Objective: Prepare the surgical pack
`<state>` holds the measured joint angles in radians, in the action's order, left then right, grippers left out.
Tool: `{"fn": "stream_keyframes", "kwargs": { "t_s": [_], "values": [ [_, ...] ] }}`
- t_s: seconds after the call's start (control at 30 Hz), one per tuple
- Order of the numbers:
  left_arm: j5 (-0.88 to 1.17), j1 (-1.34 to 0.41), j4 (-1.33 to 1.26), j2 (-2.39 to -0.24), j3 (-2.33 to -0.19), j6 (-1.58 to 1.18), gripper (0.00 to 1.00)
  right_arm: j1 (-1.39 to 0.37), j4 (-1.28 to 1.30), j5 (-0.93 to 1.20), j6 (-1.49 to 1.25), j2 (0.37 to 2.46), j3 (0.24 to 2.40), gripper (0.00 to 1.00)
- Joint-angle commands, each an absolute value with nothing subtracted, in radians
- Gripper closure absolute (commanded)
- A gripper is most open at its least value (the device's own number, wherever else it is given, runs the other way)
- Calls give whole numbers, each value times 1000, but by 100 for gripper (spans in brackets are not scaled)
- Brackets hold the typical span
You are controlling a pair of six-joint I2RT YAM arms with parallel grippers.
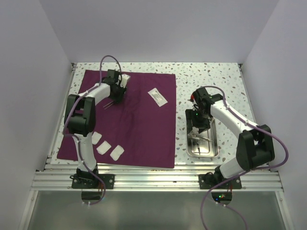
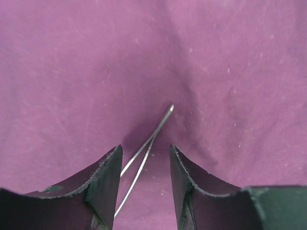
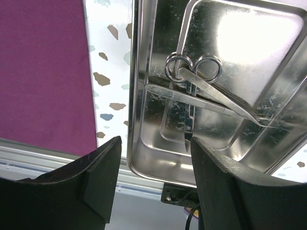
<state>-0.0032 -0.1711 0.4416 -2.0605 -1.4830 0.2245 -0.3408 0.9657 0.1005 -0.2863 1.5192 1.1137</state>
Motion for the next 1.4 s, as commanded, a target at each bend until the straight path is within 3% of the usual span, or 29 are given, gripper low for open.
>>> {"fn": "stream_keyframes", "kwargs": {
  "t_s": [0.0, 0.13, 0.37, 0.67, 0.83, 0.97, 1.17, 1.37],
  "values": [
    [11, -163, 416, -2045, -1451, 216, 52, -341, 943, 129, -279, 1519, 1100, 37],
    [3, -160, 416, -2063, -1450, 213, 55, -341, 939, 130, -284, 1516, 1100, 37],
    [-57, -160, 425, -2083, -1488, 184, 78, -341, 943, 123, -285, 1511, 1104, 36],
    [-117, -160, 504, -2030, -1532, 129, 100, -341, 956, 129, -281, 1511, 1144, 36],
    [-118, -160, 610, -1994, -1604, 69, 100, -341, 983, 153, -279, 1514, 1201, 36],
    [64, -160, 650, -1915, -1600, -53, 100, -339, 1012, 210, -293, 1522, 1272, 36],
    [507, -214, 297, -1679, -1266, -359, 100, -341, 852, 496, -494, 1511, 1313, 36],
    [558, -438, 89, -1546, -1118, -580, 100, -353, 686, 603, -666, 1534, 1304, 36]
  ]
}}
